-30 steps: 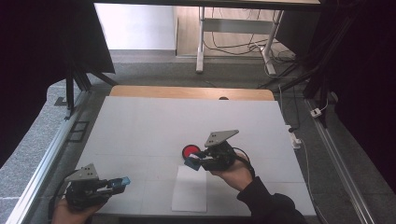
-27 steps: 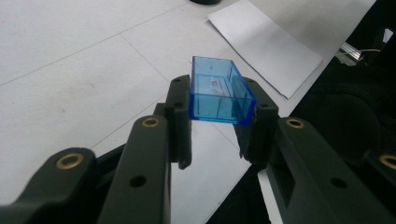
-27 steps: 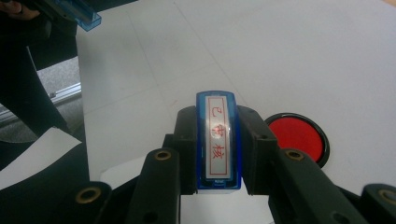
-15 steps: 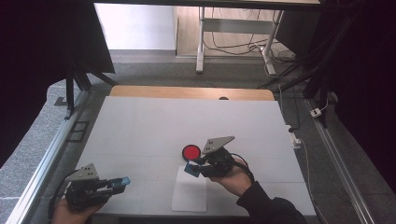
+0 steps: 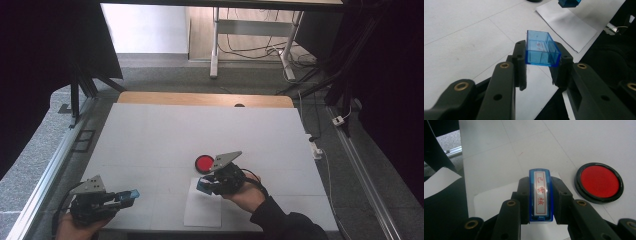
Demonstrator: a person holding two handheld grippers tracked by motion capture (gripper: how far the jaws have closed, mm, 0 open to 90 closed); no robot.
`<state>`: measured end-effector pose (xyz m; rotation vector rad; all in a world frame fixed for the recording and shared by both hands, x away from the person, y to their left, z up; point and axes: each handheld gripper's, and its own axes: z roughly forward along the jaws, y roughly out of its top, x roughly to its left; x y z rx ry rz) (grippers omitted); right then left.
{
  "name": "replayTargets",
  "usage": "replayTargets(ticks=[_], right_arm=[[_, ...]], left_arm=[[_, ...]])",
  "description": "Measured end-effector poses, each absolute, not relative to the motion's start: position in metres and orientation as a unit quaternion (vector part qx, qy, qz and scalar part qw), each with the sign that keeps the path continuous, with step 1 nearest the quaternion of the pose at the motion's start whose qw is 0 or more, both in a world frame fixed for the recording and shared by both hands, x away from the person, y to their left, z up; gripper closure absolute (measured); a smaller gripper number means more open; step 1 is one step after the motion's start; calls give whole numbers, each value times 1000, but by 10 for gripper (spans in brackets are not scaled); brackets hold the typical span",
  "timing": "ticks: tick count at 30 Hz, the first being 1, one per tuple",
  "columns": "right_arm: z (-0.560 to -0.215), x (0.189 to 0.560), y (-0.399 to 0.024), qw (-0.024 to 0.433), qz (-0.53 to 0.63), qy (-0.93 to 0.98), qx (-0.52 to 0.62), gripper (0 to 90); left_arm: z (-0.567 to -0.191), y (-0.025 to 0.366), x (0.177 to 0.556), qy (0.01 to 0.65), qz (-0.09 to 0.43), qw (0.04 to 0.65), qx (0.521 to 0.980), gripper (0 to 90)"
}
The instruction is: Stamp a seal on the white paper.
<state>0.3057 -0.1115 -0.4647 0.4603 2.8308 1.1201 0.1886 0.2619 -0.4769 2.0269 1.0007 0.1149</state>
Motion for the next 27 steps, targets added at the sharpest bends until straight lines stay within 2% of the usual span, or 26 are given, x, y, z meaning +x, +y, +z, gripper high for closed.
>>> replayTargets(ticks=[27], right_arm=[[-490, 306, -99, 44, 325, 935, 132, 711]], left_arm=[[-477, 261, 189, 399, 46, 424, 811, 683]])
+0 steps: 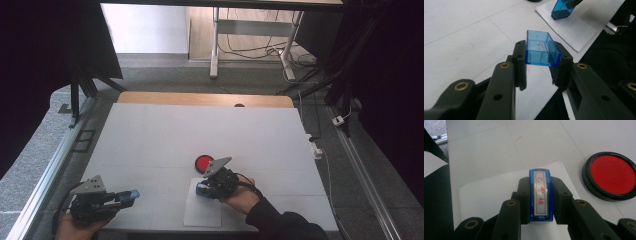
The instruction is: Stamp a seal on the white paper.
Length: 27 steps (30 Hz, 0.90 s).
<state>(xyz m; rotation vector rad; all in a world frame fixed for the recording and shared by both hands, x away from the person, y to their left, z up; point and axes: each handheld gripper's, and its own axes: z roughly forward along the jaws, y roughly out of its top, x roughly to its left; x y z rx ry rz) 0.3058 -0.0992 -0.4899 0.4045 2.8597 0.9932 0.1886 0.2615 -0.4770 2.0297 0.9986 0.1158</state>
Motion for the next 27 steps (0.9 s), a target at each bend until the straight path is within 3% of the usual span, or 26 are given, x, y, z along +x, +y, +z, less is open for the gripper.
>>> replayTargets(ticks=[6, 19, 27], right_arm=[[-490, 306, -99, 44, 324, 935, 135, 712], [-490, 293, -93, 87, 310, 939, 117, 714], [-491, 296, -95, 76, 316, 937, 124, 715]], left_arm=[[-477, 261, 189, 399, 46, 423, 812, 683], [-477, 261, 189, 401, 46, 421, 812, 683], [-477, 261, 189, 401, 46, 420, 813, 683]])
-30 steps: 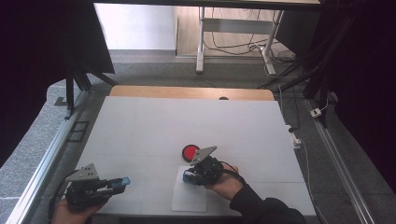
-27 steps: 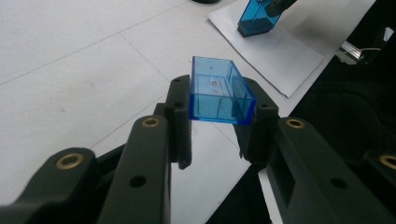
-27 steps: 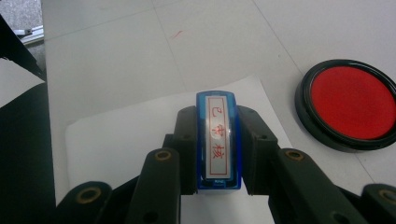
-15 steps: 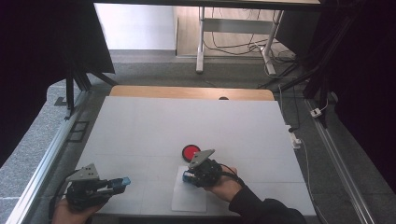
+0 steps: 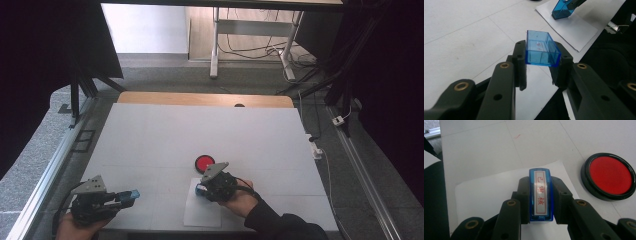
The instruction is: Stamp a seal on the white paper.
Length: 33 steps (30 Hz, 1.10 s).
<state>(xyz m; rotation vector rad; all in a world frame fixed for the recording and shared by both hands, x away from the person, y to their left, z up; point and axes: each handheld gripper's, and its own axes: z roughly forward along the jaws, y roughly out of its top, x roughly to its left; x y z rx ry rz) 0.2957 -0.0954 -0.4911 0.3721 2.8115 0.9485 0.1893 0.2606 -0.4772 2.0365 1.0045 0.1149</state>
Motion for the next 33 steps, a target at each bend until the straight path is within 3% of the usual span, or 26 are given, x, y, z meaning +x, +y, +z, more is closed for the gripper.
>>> replayTargets(ticks=[13, 26, 33], right_arm=[[-494, 310, -104, 24, 341, 927, 152, 715], [-492, 292, -95, 90, 312, 939, 115, 715], [-493, 298, -98, 68, 325, 934, 129, 715]], left_arm=[[-477, 261, 189, 401, 45, 420, 813, 683], [-477, 260, 189, 401, 45, 419, 813, 683], [-477, 260, 189, 401, 45, 419, 814, 683]])
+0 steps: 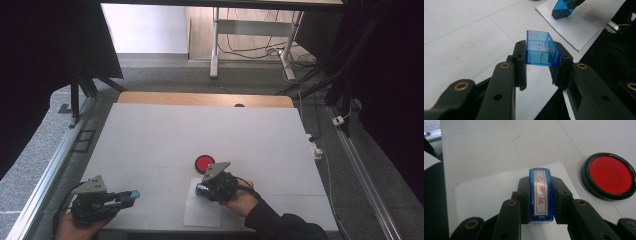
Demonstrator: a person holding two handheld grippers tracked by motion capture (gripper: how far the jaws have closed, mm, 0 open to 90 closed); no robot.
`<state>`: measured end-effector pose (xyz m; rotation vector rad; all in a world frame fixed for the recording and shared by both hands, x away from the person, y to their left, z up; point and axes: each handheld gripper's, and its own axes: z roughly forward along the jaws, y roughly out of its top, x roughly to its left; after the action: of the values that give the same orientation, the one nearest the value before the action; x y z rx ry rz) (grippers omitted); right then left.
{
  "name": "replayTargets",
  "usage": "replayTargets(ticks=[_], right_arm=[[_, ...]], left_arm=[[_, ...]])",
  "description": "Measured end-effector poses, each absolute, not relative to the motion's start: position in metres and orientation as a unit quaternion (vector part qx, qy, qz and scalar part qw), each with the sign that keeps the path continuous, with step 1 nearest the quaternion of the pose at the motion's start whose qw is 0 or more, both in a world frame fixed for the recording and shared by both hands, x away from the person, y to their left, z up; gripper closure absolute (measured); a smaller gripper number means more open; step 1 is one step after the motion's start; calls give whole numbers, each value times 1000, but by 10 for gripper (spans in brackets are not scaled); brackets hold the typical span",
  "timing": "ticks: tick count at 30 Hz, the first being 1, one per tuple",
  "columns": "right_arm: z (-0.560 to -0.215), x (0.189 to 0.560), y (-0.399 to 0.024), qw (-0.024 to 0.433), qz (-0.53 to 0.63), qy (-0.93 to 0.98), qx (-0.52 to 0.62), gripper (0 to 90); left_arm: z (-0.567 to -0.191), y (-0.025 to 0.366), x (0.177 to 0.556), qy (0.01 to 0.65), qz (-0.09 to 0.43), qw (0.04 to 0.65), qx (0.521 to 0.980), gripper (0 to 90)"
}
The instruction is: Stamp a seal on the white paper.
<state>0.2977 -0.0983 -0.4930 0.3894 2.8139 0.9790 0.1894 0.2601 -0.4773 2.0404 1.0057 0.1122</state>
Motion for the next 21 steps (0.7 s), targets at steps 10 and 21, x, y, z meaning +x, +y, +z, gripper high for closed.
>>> replayTargets(ticks=[10, 21], right_arm=[[-494, 306, -103, 39, 337, 929, 144, 714], [-492, 308, -101, 36, 328, 934, 136, 710]], left_arm=[[-477, 260, 189, 401, 44, 419, 813, 684], [-477, 261, 190, 402, 44, 420, 813, 683]])
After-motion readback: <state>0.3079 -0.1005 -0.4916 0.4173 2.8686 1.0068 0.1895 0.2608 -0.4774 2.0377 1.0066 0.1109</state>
